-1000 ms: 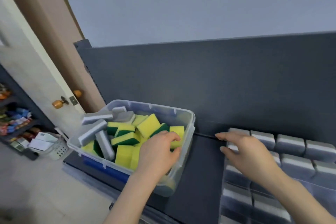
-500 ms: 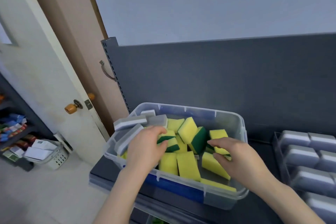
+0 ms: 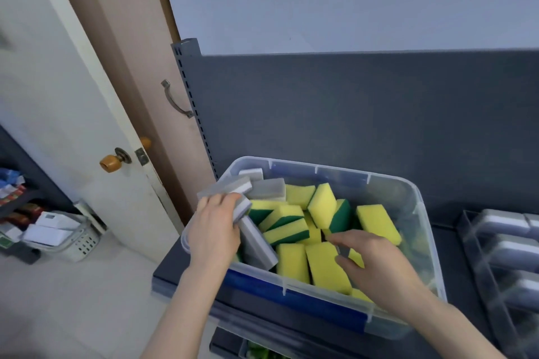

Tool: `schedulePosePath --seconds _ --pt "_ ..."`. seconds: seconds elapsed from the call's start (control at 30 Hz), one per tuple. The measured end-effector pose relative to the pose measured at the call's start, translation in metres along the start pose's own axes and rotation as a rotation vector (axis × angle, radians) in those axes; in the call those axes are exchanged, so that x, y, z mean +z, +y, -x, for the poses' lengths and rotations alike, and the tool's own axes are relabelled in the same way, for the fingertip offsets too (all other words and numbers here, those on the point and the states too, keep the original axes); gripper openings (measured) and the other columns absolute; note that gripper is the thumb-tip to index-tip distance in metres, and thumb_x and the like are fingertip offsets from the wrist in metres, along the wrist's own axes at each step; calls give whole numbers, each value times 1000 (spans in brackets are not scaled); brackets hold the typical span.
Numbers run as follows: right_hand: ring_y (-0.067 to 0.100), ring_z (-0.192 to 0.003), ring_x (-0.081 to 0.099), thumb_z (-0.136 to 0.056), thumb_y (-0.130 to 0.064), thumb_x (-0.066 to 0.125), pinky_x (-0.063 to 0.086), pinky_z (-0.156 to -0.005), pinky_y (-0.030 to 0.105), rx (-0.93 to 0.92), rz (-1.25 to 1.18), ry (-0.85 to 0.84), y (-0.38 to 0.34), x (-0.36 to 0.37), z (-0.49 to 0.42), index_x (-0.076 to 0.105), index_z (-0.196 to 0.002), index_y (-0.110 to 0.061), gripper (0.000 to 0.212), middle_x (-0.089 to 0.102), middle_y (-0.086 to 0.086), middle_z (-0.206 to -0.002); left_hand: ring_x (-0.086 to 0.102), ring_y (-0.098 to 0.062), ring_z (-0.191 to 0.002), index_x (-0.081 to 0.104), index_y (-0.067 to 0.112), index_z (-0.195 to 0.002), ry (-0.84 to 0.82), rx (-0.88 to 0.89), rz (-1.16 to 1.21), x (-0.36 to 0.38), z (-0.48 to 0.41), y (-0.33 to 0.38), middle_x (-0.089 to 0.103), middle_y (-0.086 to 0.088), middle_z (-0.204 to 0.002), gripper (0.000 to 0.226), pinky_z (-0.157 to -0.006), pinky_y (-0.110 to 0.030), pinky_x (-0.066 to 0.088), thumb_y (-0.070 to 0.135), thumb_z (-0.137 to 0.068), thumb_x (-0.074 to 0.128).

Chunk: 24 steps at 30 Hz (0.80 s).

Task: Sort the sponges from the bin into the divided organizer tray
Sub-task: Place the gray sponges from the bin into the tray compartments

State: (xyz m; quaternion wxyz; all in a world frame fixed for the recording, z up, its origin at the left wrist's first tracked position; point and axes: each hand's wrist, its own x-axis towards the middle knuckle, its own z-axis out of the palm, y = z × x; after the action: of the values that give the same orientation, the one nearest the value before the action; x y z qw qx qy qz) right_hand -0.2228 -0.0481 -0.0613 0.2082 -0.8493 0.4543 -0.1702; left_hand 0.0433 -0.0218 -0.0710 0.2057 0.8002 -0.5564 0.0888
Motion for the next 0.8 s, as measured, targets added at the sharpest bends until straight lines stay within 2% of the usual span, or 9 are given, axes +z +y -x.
schedulePosePath --seconds 0.07,0.13,0.2,0.27,0.33,0.47,0.6,0.7,0.8 --pt "-1 -93 54 -90 -25 58 44 -83 13 -26 -8 4 -3 1 -5 55 -127 -35 38 53 -25 -99 46 -20 -114 52 32 -128 -9 2 11 -4 4 0 57 3 -123 55 -76 -34 51 9 -80 65" --pt "-7 -91 47 -90 -25 59 38 -82 8 -47 -23 12 -6 1 -10 56 -125 -35 37 48 -27 -96 48 -17 -109 55 33 -124 26 1 68 -14 6 -3 58 7 -118 54 -70 -31 49 9 -78 65" --pt "-10 -86 45 -89 -25 60 37 -79 6 -54 -43 18 -7 1 -14 57 -124 -35 36 52 -27 -100 51 -11 -100 58 36 -117 107 -7 201 -30 6 -2 59 14 -107 52 -63 -22 43 10 -73 69" --pt "-10 -79 47 -89 -23 61 37 -73 4 -58 -69 16 -6 -1 -18 57 -123 -35 36 55 -26 -102 53 1 -95 58 40 -108 141 -49 435 -44 4 5 58 24 -102 49 -65 -10 39 10 -72 70" --pt "-11 -80 49 -88 -20 62 40 -71 5 -60 -115 24 -6 -4 -21 59 -122 -33 36 58 -24 -102 56 6 -95 60 39 -105 80 -94 732 -51 4 20 62 26 -101 47 -70 -7 43 8 -72 73" --pt "-3 -97 58 -88 -16 62 49 -86 18 -7 -323 101 -6 -12 -30 59 -120 -30 35 63 -20 -108 62 2 -97 63 33 -108 -172 -180 1128 -42 12 49 69 16 -105 49 -78 -16 50 -1 -75 74" --pt "-4 -91 60 -89 -19 61 48 -75 11 44 -587 146 -2 -18 -36 54 -118 -37 34 65 -19 -104 63 -4 -102 65 30 -109 -277 -209 1222 -21 23 66 70 14 -106 47 -78 -18 49 -4 -77 71" --pt "1 -93 62 -86 -13 65 49 -69 11 63 -653 134 1 -17 -39 58 -113 -34 35 66 -15 -104 61 -3 -101 61 35 -112 -342 -195 1209 -9 30 79 67 18 -106 47 -77 -17 49 4 -78 73" --pt "7 -98 62 -83 -10 69 53 -81 24 11 -570 81 0 -15 -46 64 -113 -24 33 68 -11 -105 58 4 -98 55 43 -112 -331 -111 1051 -4 33 86 62 24 -104 44 -75 -16 48 25 -76 74"
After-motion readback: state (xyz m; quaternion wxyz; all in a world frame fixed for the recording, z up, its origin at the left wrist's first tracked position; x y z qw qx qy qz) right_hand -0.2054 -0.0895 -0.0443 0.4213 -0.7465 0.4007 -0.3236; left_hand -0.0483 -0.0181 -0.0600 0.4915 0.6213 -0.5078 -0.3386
